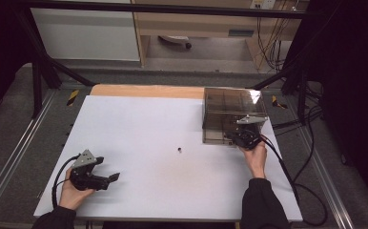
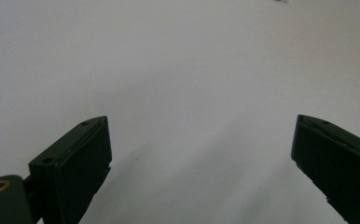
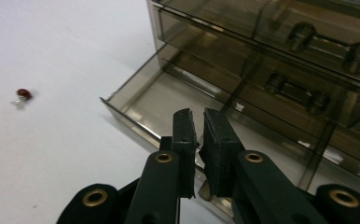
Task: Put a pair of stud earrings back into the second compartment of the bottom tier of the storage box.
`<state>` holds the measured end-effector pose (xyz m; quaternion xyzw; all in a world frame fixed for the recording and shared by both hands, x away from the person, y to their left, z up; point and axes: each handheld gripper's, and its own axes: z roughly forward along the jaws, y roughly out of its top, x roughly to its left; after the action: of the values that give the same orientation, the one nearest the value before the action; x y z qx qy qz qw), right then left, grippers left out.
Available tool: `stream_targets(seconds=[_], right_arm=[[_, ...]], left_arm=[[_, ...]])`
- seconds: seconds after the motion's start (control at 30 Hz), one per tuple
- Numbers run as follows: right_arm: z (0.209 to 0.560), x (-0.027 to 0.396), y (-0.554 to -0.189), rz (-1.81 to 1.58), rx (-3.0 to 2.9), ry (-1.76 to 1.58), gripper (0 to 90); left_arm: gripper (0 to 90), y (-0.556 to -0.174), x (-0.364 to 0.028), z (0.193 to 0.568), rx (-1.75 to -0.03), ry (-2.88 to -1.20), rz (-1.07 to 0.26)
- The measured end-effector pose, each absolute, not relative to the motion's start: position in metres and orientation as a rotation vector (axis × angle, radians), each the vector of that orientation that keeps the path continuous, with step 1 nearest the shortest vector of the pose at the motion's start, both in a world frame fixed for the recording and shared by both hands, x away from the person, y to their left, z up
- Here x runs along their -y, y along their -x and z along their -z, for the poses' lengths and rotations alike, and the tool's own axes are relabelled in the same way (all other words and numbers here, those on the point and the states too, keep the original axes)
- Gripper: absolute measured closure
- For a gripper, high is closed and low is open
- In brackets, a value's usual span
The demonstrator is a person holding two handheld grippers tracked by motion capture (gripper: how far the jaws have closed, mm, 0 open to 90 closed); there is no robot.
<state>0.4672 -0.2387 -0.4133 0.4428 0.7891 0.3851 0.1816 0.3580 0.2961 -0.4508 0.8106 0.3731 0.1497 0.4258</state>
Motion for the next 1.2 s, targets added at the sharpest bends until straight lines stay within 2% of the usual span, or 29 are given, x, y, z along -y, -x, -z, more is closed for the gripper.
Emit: stream_targets(seconds=[0.53,0.63,0.7,0.83,0.93,0.97,1.2], right_arm=[[0.430,0.250,-0.482,-1.008,-2.194,-1.339,82.1],[0.430,0.251,-0.481,-1.010,-2.191,-1.334,78.0],[0.427,0.251,-0.478,-1.041,-2.177,-1.324,72.2],[0.424,0.253,-0.477,-1.051,-2.185,-1.329,68.7],[0.425,0.253,-0.477,-1.037,-2.188,-1.342,64.0],[0.426,0.253,-0.477,-1.030,-2.192,-1.348,59.9],[0.427,0.254,-0.476,-0.996,-2.157,-1.364,50.9]], left_arm=[[4.5,-0.358,-0.296,0.451,-0.933,-2.026,-0.374],[4.5,-0.358,-0.296,0.451,-0.933,-2.027,-0.375],[4.5,-0.358,-0.296,0.451,-0.934,-2.026,-0.375],[4.5,-0.358,-0.296,0.451,-0.933,-2.027,-0.374],[4.5,-0.358,-0.296,0.451,-0.931,-2.027,-0.375],[4.5,-0.358,-0.296,0.451,-0.932,-2.027,-0.375],[4.5,-0.358,-0.296,0.451,-0.930,-2.027,-0.376]])
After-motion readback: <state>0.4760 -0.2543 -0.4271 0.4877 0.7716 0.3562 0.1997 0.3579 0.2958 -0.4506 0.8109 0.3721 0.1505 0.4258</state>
